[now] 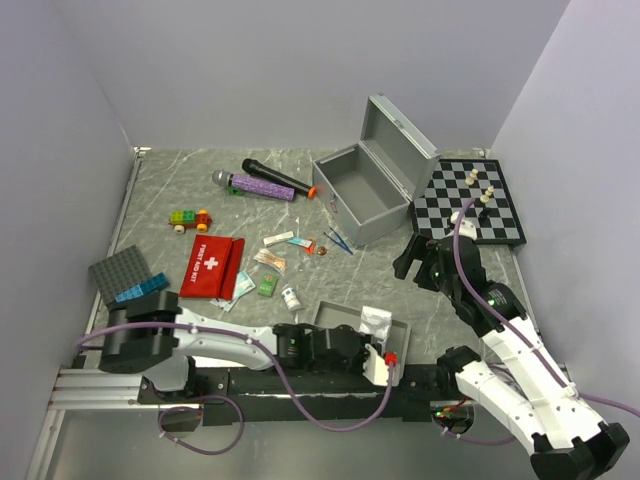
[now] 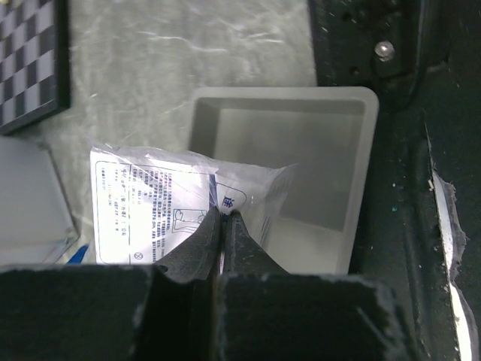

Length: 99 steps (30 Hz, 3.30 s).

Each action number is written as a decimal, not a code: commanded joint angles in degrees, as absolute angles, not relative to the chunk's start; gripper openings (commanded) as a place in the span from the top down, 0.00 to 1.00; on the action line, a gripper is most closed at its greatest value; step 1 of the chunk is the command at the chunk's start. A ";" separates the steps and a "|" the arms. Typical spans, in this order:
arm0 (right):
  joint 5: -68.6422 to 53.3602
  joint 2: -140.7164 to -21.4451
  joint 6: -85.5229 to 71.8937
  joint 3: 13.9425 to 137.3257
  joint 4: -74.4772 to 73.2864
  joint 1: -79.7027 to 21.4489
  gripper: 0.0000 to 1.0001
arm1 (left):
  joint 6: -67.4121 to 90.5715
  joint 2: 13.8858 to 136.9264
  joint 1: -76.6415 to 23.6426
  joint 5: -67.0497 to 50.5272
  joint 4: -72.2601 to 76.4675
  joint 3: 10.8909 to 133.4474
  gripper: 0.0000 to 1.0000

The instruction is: Organize the medicine kit

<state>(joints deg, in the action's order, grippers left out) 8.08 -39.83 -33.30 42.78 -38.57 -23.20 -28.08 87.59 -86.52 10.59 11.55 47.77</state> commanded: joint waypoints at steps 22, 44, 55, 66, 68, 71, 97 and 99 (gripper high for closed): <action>7.82 -37.62 -34.45 40.17 -38.76 -22.68 0.00 | -30.50 102.83 -88.33 5.10 12.49 58.62 0.99; 0.37 -36.65 -29.63 36.92 -35.26 -22.85 0.05 | -14.79 85.63 -88.86 22.66 0.71 56.70 0.41; -3.61 -43.59 -26.45 34.45 -31.03 -35.14 0.21 | 25.91 64.70 -81.83 34.19 -8.35 43.95 0.46; -4.83 -52.82 -32.96 31.82 -29.09 -38.32 0.38 | 48.64 64.86 -79.20 48.86 -21.07 44.73 0.50; -4.92 -53.35 -33.05 31.90 -29.09 -38.58 0.40 | 54.73 64.78 -77.18 49.39 -25.38 44.83 0.50; -5.36 -54.40 -33.48 31.73 -29.09 -39.46 0.44 | 58.70 63.20 -74.62 48.17 -26.28 42.99 0.51; 2.45 -66.00 -41.92 33.31 -24.61 -40.87 0.67 | 71.28 54.67 -71.72 53.26 -34.01 37.27 0.55; 3.07 -66.53 -42.27 33.92 -24.35 -40.17 0.70 | 70.76 54.84 -71.37 53.35 -33.84 37.27 0.56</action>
